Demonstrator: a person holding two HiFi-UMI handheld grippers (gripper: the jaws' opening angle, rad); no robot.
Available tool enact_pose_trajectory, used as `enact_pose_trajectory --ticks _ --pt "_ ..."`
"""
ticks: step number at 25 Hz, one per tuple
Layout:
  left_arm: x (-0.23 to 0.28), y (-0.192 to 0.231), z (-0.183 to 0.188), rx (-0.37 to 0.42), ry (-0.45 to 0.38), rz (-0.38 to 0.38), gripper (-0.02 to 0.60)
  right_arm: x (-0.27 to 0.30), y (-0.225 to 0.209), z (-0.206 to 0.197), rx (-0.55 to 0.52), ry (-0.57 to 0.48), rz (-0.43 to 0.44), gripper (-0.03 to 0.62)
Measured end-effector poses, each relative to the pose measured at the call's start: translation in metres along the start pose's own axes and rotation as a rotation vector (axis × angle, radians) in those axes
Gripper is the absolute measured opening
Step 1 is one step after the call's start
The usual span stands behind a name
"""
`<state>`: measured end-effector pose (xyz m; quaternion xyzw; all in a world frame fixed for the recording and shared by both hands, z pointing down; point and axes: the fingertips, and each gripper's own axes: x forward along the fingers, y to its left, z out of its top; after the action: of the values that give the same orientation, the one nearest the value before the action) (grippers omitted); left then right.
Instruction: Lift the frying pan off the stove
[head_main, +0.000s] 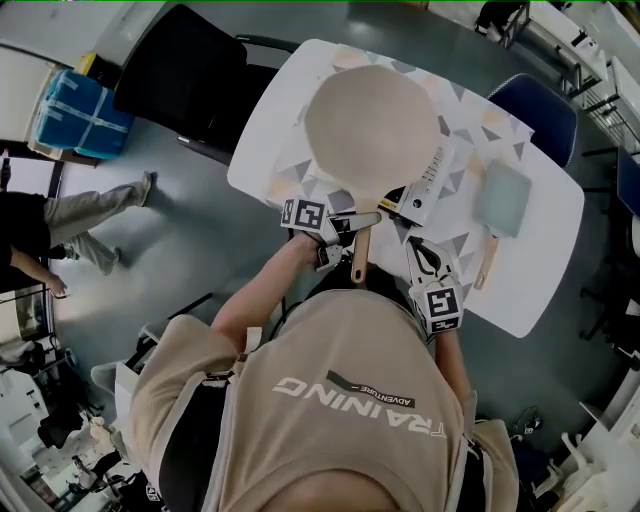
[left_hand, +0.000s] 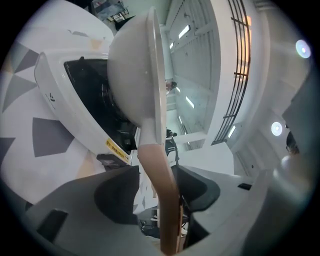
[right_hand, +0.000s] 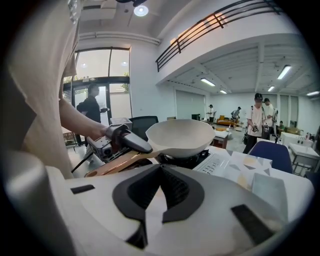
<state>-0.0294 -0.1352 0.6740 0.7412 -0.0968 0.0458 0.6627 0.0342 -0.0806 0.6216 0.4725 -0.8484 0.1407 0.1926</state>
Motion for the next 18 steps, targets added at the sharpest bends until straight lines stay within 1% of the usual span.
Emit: enact_pose_trajectory --ticks 2,4,7,9,12,15,18 --pt "0.009 0.002 0.0 -0.027 0.008 -0.008 0.234 -0.001 0.002 -0.003 0.011 0.004 0.013 0.006" --pt "0.017 0.003 0.002 -0.047 0.033 -0.02 0.208 -0.002 0.002 -0.006 0.029 0.001 0.022 0.006" --pt "0.031 0.0 0.004 -0.045 0.079 -0.035 0.182 -0.005 -0.003 -0.011 0.029 0.006 0.017 0.006" --pt "0.034 -0.001 0.002 -0.043 0.091 -0.039 0.176 -0.009 -0.006 -0.014 0.03 0.011 0.009 0.006" --pt "0.035 -0.004 0.003 -0.046 0.077 -0.061 0.169 -0.012 -0.012 -0.018 0.042 0.019 0.001 0.006" --pt "0.034 -0.007 0.007 -0.045 0.034 -0.116 0.164 -0.013 -0.014 -0.02 0.054 0.023 -0.001 0.006" --pt "0.032 -0.007 0.009 -0.043 0.006 -0.128 0.16 -0.012 -0.011 -0.018 0.056 0.02 0.011 0.006"
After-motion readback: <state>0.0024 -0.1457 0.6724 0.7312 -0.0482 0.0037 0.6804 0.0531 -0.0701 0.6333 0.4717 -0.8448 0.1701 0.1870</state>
